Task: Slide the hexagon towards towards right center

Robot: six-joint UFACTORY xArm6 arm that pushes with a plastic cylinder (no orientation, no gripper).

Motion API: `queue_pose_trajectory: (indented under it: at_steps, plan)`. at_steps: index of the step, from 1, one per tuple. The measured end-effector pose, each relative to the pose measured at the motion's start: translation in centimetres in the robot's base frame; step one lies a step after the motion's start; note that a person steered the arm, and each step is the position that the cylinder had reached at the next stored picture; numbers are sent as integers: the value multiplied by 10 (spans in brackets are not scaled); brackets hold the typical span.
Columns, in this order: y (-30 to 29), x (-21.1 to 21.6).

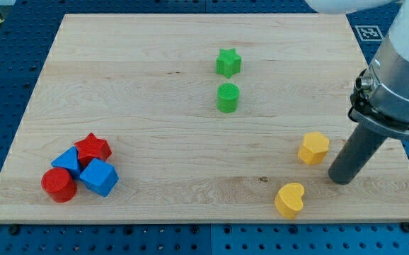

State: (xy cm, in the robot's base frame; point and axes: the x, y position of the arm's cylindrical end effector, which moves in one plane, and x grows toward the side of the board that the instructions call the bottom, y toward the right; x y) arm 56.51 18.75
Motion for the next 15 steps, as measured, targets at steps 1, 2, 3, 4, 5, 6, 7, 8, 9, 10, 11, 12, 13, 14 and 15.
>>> queue_pose_trajectory:
  at_steps: [1,2,3,4,5,6,7,8,9,10,11,12,13,14,15]
  plan:
    - [-10,-6]
    - [-15,-6]
    - [-15,-7]
    - [-25,-15]
    - [-31,-20]
    - [-35,-28]
    - [-35,-41]
    - [-35,-61]
    - [-40,-82]
    - [-47,-100]
    - [-77,-92]
    - [-115,-92]
    - [-115,-99]
    - [-102,-109]
    - [-83,-113]
